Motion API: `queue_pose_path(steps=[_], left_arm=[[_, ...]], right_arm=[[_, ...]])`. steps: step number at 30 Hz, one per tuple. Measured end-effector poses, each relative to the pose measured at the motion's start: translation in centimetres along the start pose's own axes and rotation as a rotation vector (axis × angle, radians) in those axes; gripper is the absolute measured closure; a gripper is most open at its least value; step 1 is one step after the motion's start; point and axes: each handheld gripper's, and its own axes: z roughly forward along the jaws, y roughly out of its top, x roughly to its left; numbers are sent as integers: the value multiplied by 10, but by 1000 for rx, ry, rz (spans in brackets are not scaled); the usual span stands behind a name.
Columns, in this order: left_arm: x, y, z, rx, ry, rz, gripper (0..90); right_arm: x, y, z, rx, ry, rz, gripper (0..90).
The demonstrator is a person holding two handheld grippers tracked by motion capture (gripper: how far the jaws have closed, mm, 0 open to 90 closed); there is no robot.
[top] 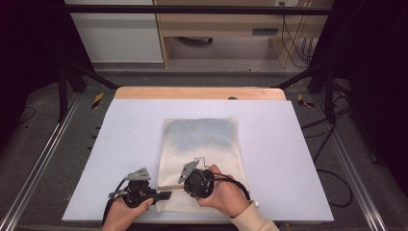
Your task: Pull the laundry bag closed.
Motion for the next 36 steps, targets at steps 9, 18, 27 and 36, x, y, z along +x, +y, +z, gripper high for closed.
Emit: queue_pose_path(steps=[9, 18, 27, 36], left_arm=[[-2, -1, 4, 6, -4, 7, 867], [-3, -2, 6, 5, -6, 10, 865], [-5, -2, 7, 11, -9, 16, 864], [-5, -2, 8, 10, -13, 19, 863]], right_arm=[[1, -5, -1, -6, 2, 11, 824], [1, -8, -6, -13, 5, 14, 823], [1, -14, -9, -19, 5, 34, 824], [-1, -20, -14, -30, 5, 45, 823]])
